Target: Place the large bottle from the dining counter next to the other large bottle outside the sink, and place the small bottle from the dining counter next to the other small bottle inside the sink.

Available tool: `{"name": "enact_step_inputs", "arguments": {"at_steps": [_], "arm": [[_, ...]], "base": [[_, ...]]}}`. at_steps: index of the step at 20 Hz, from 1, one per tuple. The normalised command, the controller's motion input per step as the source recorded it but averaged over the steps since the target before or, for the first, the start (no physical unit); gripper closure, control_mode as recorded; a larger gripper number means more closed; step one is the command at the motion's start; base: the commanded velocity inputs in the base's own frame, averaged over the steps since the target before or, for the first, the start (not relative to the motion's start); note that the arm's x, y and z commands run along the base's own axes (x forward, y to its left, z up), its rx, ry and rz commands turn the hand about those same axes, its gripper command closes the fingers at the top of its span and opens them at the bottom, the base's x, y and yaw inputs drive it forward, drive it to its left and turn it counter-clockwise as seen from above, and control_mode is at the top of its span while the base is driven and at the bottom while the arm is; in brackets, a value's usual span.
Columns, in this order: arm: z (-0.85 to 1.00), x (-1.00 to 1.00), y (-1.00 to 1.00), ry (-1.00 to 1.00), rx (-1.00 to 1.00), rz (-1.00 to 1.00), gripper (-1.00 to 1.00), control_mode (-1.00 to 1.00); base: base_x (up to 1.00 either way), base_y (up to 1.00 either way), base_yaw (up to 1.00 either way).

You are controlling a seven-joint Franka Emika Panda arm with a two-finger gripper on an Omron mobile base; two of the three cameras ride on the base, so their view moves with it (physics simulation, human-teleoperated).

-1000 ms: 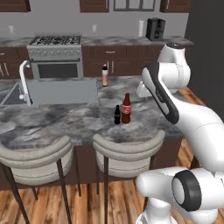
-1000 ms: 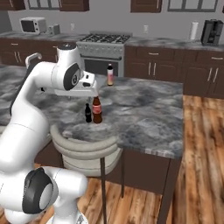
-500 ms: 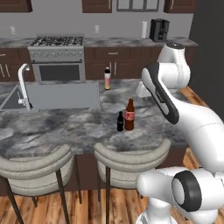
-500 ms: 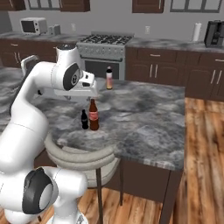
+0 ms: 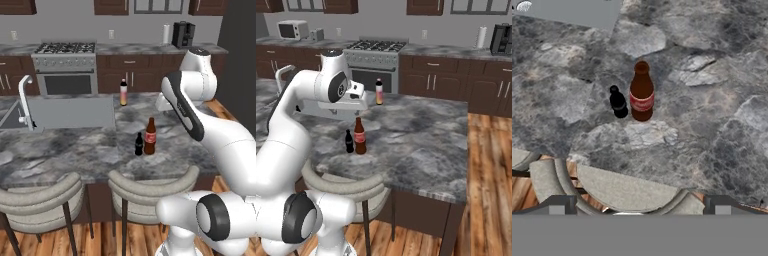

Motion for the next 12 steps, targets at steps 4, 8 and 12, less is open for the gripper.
{"name": "enact_step_inputs", "arguments": {"at_steps": [4, 8, 12], "arm": [[0.0, 0.0, 0.0, 0.0, 0.0, 0.0, -1.0, 1.0], [0.0, 0.0, 0.0, 0.0, 0.0, 0.0, -1.0, 1.0], [0.0, 0.07, 0.0, 0.0, 0.0, 0.0, -1.0, -1.0]], "base": [[0.3, 0.02, 0.0], [0.28, 0.0, 0.0], [0.21, 0.0, 0.0]]}}
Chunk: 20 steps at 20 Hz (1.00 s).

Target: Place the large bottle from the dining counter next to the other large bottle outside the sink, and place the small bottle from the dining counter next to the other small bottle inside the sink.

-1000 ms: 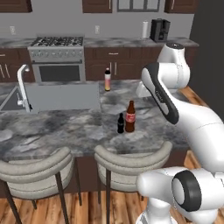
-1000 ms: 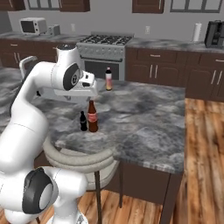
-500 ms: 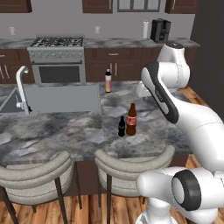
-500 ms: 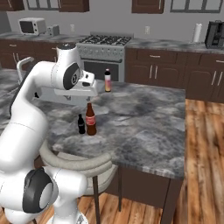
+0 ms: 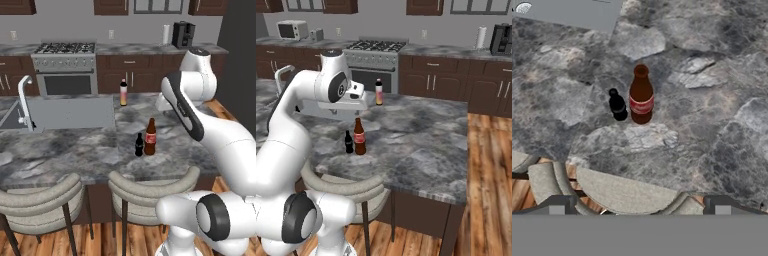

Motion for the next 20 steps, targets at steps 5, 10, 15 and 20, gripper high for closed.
{"name": "enact_step_inputs", "arguments": {"at_steps": [5, 10, 15, 20], "arm": [[0.0, 0.4, 0.05, 0.02, 0.0, 0.0, -1.0, -1.0], [-0.18, 0.46, 0.11, 0.07, 0.0, 0.0, -1.0, -1.0], [-0.2, 0.56, 0.06, 0.24, -0.1, 0.01, -1.0, -1.0], [0.0, 0.66, 0.01, 0.24, -0.09, 0.0, -1.0, -1.0]], "base": [[0.0, 0.0, 0.0], [0.0, 0.0, 0.0], [0.0, 0.0, 0.0], [0.0, 0.0, 0.0]]}}
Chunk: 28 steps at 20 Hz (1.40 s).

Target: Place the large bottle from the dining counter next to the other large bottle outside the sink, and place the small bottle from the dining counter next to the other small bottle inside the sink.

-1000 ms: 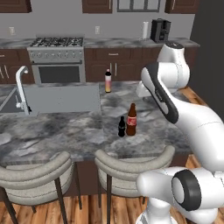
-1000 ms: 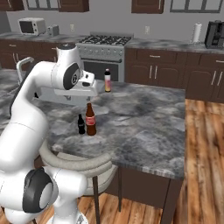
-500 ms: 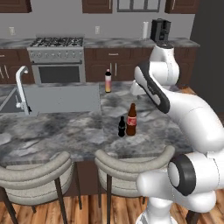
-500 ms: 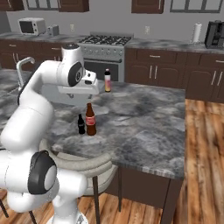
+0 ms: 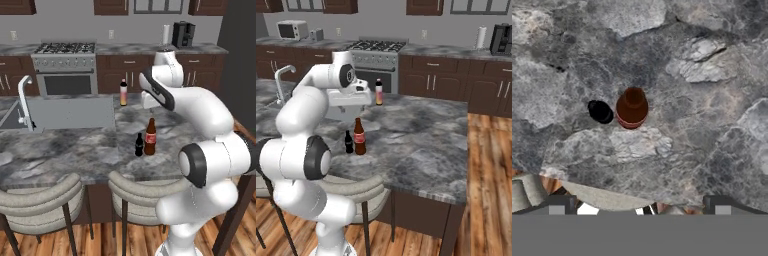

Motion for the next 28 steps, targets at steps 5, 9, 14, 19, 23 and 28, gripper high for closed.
{"name": "enact_step_inputs", "arguments": {"at_steps": [5, 9, 14, 19, 23, 28], "arm": [[-0.14, 0.31, 0.1, 0.02, 0.1, -0.02, -1.0, -1.0], [-0.14, 0.07, 0.16, -0.03, 0.01, -0.05, -1.0, -1.0], [-0.21, 0.06, 0.0, 0.01, 0.0, -0.01, -1.0, -1.0], [-0.04, 0.0, 0.0, 0.02, 0.0, 0.0, -1.0, -1.0], [-0.12, 0.0, -0.01, 0.03, 0.0, 0.0, -1.0, -1.0], [-0.24, 0.17, -0.08, 0.0, 0.0, 0.03, -1.0, -1.0]], "base": [[0.0, 0.0, 0.0], [0.0, 0.0, 0.0], [0.0, 0.0, 0.0], [0.0, 0.0, 0.0], [0.0, 0.0, 0.0], [0.0, 0.0, 0.0]]}}
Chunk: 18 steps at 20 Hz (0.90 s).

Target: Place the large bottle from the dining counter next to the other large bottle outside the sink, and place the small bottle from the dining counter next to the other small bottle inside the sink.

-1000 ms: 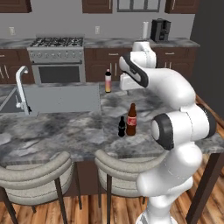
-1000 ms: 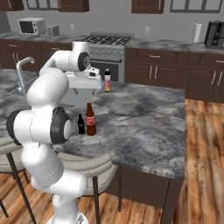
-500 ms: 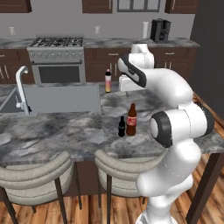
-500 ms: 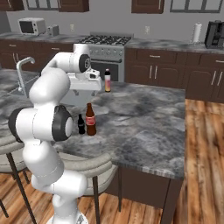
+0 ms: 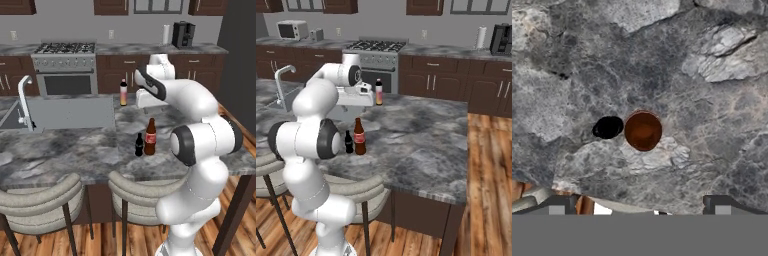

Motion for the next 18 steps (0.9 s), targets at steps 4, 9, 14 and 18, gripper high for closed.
{"name": "enact_step_inputs", "arguments": {"at_steps": [4, 9, 14, 18], "arm": [[-0.19, 0.31, 0.0, 0.0, 0.0, 0.0, -1.0, -1.0], [-0.15, 0.36, 0.01, 0.0, 0.0, 0.0, -1.0, -1.0], [-0.15, 0.19, 0.0, 0.02, 0.0, 0.0, -1.0, -1.0], [-0.09, -0.05, 0.02, 0.05, 0.0, 0.0, -1.0, -1.0]], "base": [[0.0, 0.0, 0.0], [0.0, 0.0, 0.0], [0.0, 0.0, 0.0], [0.0, 0.0, 0.0]]}}
